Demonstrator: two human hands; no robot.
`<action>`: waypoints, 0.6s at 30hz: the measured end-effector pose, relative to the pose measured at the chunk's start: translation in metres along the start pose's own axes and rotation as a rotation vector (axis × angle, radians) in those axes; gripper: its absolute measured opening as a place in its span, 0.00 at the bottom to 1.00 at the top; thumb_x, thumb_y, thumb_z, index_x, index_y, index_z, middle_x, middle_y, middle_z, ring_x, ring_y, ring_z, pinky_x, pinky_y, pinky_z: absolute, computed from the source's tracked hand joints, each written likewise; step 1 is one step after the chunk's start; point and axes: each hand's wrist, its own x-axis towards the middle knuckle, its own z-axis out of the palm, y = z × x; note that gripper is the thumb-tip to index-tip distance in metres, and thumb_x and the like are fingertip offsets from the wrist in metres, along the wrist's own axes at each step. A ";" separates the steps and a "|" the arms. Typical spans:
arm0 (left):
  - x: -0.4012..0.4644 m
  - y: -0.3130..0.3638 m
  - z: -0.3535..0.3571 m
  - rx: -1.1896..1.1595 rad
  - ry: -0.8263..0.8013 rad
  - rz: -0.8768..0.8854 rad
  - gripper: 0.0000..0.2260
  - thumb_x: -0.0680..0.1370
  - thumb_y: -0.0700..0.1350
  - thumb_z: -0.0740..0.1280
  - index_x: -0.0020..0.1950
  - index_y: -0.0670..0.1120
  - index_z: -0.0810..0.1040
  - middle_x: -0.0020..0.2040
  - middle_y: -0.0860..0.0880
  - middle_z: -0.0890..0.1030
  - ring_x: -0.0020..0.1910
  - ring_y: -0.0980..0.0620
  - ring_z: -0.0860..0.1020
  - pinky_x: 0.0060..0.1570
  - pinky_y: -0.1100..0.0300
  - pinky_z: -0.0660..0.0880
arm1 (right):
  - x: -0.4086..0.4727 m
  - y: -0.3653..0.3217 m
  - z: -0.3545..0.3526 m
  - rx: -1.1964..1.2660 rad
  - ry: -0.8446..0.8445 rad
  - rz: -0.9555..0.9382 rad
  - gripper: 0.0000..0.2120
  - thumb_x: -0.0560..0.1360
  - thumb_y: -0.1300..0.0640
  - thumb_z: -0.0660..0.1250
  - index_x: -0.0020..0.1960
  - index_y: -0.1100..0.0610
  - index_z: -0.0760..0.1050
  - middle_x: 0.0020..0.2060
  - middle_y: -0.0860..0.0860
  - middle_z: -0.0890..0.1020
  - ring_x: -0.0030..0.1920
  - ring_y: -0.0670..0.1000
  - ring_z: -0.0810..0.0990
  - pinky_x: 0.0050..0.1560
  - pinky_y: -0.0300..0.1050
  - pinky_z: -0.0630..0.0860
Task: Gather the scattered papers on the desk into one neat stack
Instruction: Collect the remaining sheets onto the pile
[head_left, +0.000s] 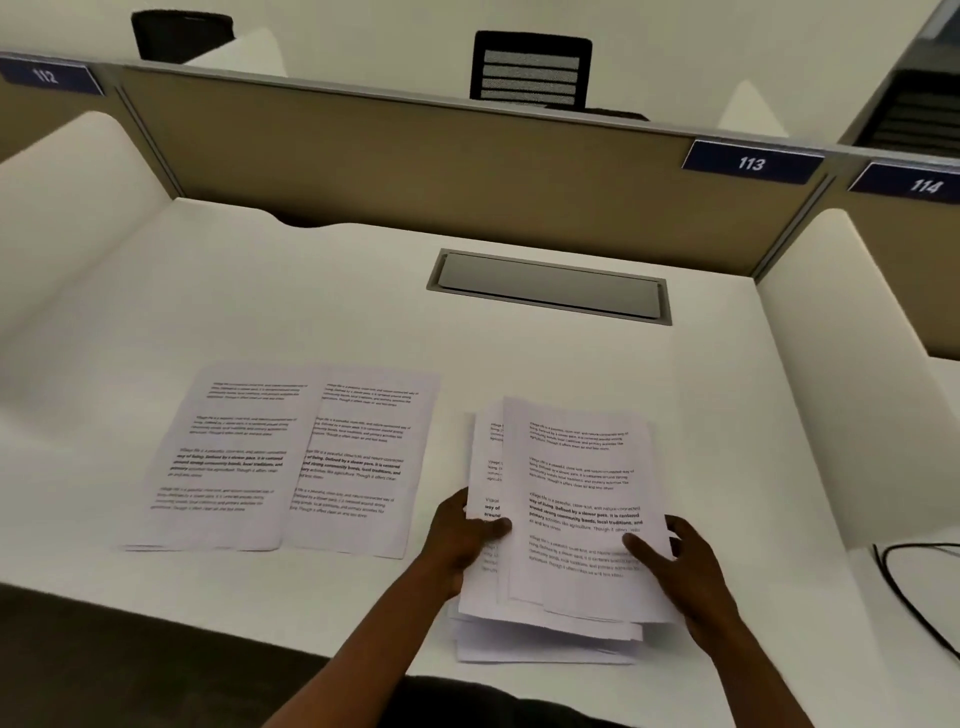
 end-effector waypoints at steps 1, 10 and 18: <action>0.000 -0.001 0.003 0.042 0.044 0.021 0.25 0.69 0.35 0.77 0.64 0.45 0.76 0.59 0.44 0.83 0.50 0.46 0.83 0.51 0.48 0.81 | 0.001 0.003 0.000 -0.015 0.023 0.006 0.23 0.69 0.53 0.77 0.61 0.51 0.74 0.53 0.50 0.83 0.52 0.52 0.82 0.55 0.57 0.80; 0.002 -0.010 0.013 0.351 0.296 0.217 0.27 0.69 0.53 0.78 0.63 0.47 0.75 0.56 0.49 0.82 0.49 0.51 0.80 0.46 0.62 0.78 | 0.001 -0.006 -0.031 -0.037 0.069 -0.071 0.15 0.74 0.63 0.71 0.58 0.52 0.73 0.54 0.55 0.82 0.49 0.54 0.82 0.49 0.51 0.79; 0.003 -0.026 0.005 0.445 0.360 0.240 0.27 0.71 0.44 0.77 0.67 0.49 0.72 0.59 0.45 0.82 0.51 0.51 0.80 0.52 0.61 0.78 | 0.007 -0.008 -0.039 0.323 0.038 0.008 0.22 0.72 0.67 0.71 0.65 0.58 0.74 0.55 0.54 0.83 0.53 0.57 0.82 0.55 0.52 0.77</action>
